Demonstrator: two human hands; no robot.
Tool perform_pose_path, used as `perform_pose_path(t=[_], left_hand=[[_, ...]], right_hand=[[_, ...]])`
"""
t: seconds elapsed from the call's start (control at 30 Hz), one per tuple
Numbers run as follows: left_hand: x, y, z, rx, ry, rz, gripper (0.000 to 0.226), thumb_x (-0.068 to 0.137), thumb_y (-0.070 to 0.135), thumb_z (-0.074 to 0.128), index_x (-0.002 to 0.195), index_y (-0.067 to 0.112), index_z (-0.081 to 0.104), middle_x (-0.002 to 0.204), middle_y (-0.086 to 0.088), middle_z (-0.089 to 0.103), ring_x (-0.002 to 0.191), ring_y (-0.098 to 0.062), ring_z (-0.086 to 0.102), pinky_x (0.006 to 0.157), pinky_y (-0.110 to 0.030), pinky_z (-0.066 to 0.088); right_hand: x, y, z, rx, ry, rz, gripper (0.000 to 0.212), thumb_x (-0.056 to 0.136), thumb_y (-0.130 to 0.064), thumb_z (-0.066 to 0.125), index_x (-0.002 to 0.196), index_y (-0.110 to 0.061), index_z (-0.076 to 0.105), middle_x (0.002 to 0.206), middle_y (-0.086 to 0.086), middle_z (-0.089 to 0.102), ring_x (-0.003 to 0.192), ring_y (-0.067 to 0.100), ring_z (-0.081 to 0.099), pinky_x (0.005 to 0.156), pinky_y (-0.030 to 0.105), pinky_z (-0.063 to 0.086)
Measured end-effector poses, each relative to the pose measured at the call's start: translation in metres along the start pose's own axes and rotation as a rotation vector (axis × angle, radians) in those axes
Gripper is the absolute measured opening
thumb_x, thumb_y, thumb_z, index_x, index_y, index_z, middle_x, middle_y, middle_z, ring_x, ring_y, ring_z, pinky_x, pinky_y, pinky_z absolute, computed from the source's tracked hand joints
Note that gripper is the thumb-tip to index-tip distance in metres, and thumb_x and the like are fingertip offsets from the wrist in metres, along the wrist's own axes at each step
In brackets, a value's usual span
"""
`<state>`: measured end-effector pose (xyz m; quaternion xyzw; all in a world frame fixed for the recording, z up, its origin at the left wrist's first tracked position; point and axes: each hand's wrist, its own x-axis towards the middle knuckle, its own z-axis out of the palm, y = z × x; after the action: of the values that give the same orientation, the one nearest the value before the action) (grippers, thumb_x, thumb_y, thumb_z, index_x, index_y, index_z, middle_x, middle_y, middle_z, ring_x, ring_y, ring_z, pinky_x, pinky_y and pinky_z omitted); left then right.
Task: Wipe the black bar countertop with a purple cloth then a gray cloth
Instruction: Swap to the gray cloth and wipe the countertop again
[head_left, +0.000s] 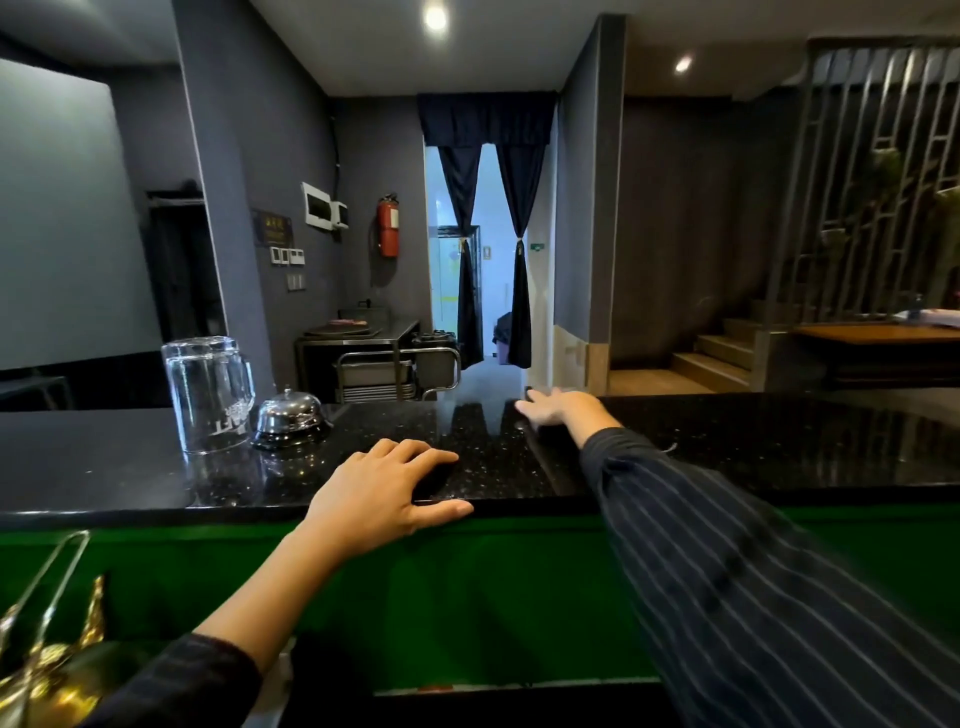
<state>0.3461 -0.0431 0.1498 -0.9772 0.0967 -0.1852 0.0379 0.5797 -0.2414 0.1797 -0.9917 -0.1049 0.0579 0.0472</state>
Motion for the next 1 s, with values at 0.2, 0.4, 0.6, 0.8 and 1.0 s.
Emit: perform_pose_path(t=[0.2,0.4,0.6,0.8,1.0], left_hand=[[-0.002,0.001,-0.006,-0.022,-0.034,-0.039,0.078,0.071,0.085,0.027,0.138,0.046,0.032,0.145,0.013,0.039,0.13,-0.015,0.039,0.1,-0.038,0.041],[-0.018,-0.008,-0.013,-0.156,0.142,-0.017,0.084,0.068,0.084,0.04,0.133,0.031,0.044,0.136,0.007,0.048,0.129,-0.014,0.04,0.102,-0.042,0.042],[-0.059,-0.044,-0.004,-0.041,0.115,-0.171,0.094,0.067,0.087,0.002,0.136,0.036,0.04,0.144,0.012,0.039,0.136,-0.015,0.031,0.108,-0.05,0.027],[-0.059,-0.045,0.007,-0.022,0.089,-0.219,0.109,0.056,0.085,-0.02,0.142,0.038,0.028,0.146,0.015,0.033,0.134,-0.015,0.03,0.105,-0.043,0.024],[-0.06,-0.046,0.002,-0.026,0.038,-0.214,0.092,0.068,0.083,0.004,0.142,0.035,0.03,0.145,0.014,0.035,0.132,-0.015,0.031,0.103,-0.039,0.023]], right_hand=[[-0.017,-0.114,0.021,-0.1,-0.068,-0.346,0.081,0.082,-0.075,0.012,0.153,-0.038,0.01,0.164,0.005,0.007,0.149,0.038,0.012,0.115,0.063,0.012],[-0.081,-0.058,0.012,-0.023,-0.053,-0.472,0.058,0.101,-0.054,0.02,0.155,-0.034,0.009,0.164,-0.003,0.007,0.151,0.026,0.006,0.12,0.049,0.003],[-0.06,0.054,-0.001,0.013,-0.044,-0.16,0.06,0.102,-0.053,0.019,0.156,-0.03,0.009,0.164,0.003,0.003,0.152,0.025,0.002,0.121,0.042,0.003],[-0.019,0.016,0.003,-0.011,0.01,0.078,0.074,0.091,-0.072,0.014,0.155,-0.036,0.008,0.164,0.007,0.001,0.15,0.037,0.006,0.119,0.056,0.007],[-0.044,-0.133,0.018,-0.02,0.01,-0.21,0.068,0.093,-0.068,0.016,0.154,-0.039,0.012,0.165,0.003,0.006,0.149,0.039,0.009,0.117,0.061,0.007]])
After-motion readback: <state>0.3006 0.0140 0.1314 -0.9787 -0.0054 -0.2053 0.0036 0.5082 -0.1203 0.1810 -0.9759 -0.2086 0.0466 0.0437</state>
